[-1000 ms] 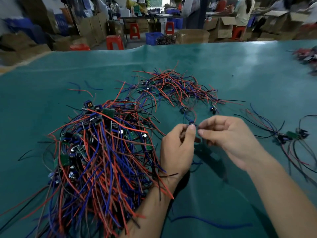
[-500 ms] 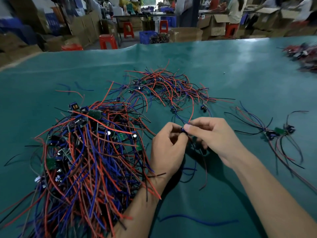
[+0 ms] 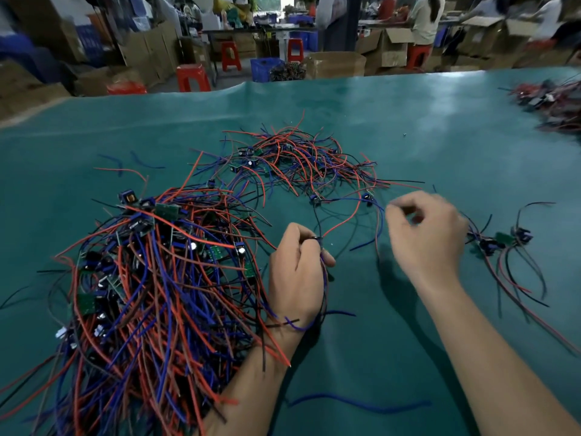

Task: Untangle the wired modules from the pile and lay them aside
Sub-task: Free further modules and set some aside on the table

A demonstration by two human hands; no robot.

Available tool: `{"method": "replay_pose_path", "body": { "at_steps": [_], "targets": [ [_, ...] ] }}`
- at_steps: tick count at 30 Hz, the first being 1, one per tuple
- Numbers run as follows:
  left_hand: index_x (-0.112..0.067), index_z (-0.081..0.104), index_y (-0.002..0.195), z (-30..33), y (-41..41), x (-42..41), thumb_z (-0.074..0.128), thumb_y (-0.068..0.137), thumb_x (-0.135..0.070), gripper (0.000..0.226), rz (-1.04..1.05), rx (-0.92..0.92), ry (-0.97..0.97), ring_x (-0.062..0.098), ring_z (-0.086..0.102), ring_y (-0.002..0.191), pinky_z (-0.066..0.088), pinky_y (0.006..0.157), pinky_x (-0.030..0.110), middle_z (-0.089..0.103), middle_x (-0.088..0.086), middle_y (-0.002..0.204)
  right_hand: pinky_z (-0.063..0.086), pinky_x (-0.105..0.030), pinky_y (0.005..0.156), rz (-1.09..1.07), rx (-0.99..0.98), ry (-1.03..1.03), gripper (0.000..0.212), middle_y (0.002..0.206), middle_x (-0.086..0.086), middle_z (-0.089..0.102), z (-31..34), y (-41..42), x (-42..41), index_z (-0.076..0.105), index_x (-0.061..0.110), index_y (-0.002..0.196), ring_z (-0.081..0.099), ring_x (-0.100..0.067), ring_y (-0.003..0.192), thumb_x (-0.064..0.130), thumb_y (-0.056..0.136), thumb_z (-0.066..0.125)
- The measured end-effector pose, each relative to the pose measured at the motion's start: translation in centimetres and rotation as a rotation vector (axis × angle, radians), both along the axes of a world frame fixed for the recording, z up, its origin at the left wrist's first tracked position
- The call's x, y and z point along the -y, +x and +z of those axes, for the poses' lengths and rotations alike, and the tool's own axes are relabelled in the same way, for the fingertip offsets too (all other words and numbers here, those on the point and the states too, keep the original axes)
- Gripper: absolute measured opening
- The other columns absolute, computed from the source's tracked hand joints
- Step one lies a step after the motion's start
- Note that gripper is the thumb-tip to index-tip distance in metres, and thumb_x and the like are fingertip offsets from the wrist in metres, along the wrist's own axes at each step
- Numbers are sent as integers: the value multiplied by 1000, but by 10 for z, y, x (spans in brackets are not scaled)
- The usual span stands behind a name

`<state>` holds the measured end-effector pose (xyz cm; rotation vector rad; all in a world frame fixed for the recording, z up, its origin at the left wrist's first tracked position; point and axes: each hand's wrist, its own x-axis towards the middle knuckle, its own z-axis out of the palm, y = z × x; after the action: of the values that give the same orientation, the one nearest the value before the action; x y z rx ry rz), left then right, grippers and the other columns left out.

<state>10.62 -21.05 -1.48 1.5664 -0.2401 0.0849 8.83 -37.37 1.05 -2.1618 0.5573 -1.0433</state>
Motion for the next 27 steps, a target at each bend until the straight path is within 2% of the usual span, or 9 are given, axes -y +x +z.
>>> {"method": "replay_pose_path", "body": {
  "at_steps": [2, 4, 7, 10, 15, 19, 22, 25, 27],
  "targets": [
    [-17, 51, 80, 1, 0, 0, 43, 78, -19, 8, 8, 48, 24, 16, 51, 53, 42, 56, 30, 67, 2, 65, 46, -29, 65, 246, -121, 89, 35, 62, 1, 65, 0, -1, -15, 72, 12, 73, 61, -25, 67, 45, 81, 64],
    [-14, 55, 80, 1, 1, -1, 47, 78, -21, 11, -9, 104, 54, 14, 51, 60, 44, 60, 36, 62, 1, 65, 41, -29, 54, 522, -243, 314, 43, 58, 3, 63, -2, -1, -35, 75, 13, 77, 55, -17, 56, 55, 82, 67],
    [-11, 61, 78, -1, 1, 0, 49, 73, -36, 28, -36, 143, 89, 13, 51, 64, 48, 64, 42, 62, 7, 69, 35, -26, 53, 649, -178, 622, 16, 63, 2, 63, -6, 3, -46, 79, 13, 79, 48, -11, 59, 27, 87, 77],
    [-11, 62, 73, -1, 1, 1, 48, 71, -43, 35, -8, 149, 147, 12, 46, 61, 46, 61, 41, 60, 12, 65, 36, -28, 55, 622, -151, 679, 7, 65, -3, 65, -7, 3, -36, 82, 16, 79, 49, -15, 61, 15, 85, 79],
    [-9, 57, 69, -1, 2, 1, 46, 69, -40, 33, 1, 118, 138, 11, 36, 55, 31, 53, 31, 44, -4, 55, 39, -28, 55, 552, -35, 479, 20, 58, 0, 57, -7, 4, -22, 76, 14, 73, 48, -11, 56, 32, 78, 81],
    [-8, 57, 68, 0, 0, 2, 49, 72, -30, 24, -1, 118, 154, 8, 35, 53, 30, 51, 27, 43, -8, 55, 49, -44, 62, 368, 85, 297, 23, 62, -1, 64, -3, 7, -4, 75, 24, 78, 50, -10, 60, 47, 76, 74],
    [-9, 56, 67, -1, -1, 1, 49, 73, -28, 20, -13, 112, 156, 7, 33, 52, 28, 49, 26, 41, -9, 54, 51, -44, 63, 192, 225, 355, 12, 60, 14, 67, 2, 5, 16, 75, 35, 69, 55, -10, 60, 42, 78, 74],
    [-12, 56, 69, 0, -1, 1, 48, 74, -27, 18, 10, 97, 117, 9, 35, 52, 30, 50, 29, 42, -9, 54, 46, -31, 52, -6, 402, 549, 12, 65, 9, 66, 5, 1, 32, 72, 25, 77, 57, -7, 54, 24, 88, 71],
    [-16, 58, 75, 0, 1, 0, 49, 80, -25, 14, 41, 86, 67, 14, 43, 56, 37, 54, 34, 52, -1, 59, 42, -26, 47, -101, 428, 662, 14, 66, 3, 63, 5, 0, 35, 69, 19, 80, 53, -5, 48, 20, 94, 67]
  ]
}}
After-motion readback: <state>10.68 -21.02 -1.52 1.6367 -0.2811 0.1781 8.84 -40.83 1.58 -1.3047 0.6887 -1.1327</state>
